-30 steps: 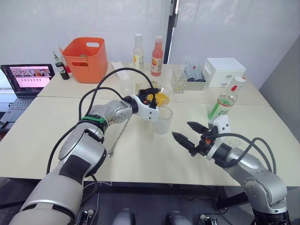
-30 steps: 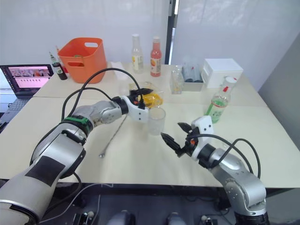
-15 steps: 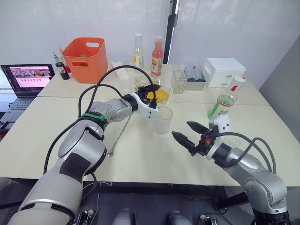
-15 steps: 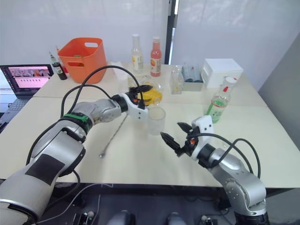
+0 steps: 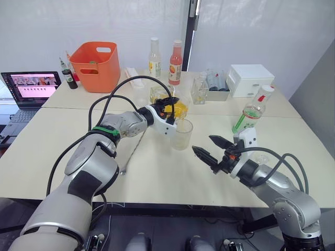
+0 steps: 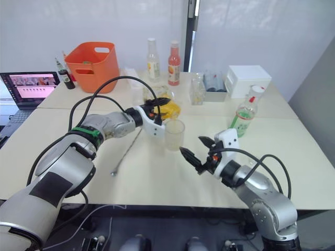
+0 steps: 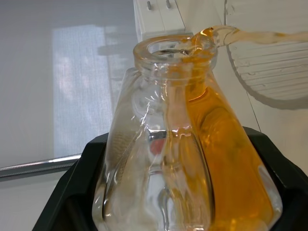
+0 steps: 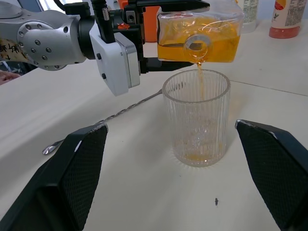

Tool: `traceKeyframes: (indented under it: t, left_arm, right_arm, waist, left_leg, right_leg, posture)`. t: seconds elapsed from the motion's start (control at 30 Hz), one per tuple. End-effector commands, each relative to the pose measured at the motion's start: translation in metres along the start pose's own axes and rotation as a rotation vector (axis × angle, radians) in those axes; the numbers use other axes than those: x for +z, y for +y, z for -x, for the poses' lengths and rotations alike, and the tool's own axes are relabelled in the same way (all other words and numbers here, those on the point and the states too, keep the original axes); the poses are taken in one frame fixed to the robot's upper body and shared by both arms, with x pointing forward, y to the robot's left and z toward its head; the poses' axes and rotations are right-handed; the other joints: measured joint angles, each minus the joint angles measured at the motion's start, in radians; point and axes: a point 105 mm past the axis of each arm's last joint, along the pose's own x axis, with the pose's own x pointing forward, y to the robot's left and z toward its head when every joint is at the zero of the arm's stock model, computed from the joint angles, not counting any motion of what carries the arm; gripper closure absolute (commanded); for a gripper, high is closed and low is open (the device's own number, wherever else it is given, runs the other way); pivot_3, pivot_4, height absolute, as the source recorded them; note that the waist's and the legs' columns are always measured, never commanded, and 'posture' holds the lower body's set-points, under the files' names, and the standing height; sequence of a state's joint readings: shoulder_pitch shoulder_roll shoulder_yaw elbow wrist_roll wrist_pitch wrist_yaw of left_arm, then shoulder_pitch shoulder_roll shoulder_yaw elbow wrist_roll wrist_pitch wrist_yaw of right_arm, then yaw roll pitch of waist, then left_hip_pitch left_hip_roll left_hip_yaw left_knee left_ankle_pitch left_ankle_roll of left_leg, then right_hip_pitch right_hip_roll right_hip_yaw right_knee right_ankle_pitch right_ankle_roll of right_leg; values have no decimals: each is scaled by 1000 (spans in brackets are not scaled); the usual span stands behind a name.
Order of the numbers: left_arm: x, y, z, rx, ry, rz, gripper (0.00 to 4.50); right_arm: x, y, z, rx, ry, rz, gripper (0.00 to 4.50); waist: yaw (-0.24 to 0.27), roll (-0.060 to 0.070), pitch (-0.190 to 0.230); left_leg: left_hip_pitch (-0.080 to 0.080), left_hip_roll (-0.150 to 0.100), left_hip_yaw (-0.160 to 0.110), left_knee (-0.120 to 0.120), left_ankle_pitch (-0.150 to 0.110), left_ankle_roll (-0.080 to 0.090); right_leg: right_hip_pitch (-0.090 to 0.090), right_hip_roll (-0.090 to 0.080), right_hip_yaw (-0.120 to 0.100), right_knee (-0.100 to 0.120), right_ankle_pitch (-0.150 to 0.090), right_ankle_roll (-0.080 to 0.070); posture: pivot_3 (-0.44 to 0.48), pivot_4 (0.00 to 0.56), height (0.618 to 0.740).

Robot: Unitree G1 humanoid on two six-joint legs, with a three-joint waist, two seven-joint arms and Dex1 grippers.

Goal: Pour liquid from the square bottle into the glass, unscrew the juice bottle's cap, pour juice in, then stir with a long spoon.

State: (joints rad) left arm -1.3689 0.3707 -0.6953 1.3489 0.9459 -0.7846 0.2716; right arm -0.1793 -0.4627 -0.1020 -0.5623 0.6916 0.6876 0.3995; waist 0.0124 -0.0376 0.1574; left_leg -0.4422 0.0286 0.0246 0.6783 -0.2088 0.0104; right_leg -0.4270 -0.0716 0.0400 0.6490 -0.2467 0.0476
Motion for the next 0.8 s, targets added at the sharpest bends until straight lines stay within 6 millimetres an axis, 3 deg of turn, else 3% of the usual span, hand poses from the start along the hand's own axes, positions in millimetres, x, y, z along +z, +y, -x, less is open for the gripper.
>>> traceKeyframes:
  t: [0.03,0.8]
  left_arm:
    - [-3,49,-5,151,-4,-52,1663]
    - [-4,47,-6,142,4,-91,1663]
  right_arm:
    - [15,5,4,12,-52,28,0]
    - [14,6,4,10,-56,25,0]
  waist:
    - [0,0,0]
    - [0,0,0]
  left_leg:
    - [0,0,0,0,0,0]
    - [0,0,0,0,0,0]
  right_leg:
    - [0,0,0,0,0,0]
    - [0,0,0,0,0,0]
  posture:
    - [0,150,715]
    - [0,150,715]
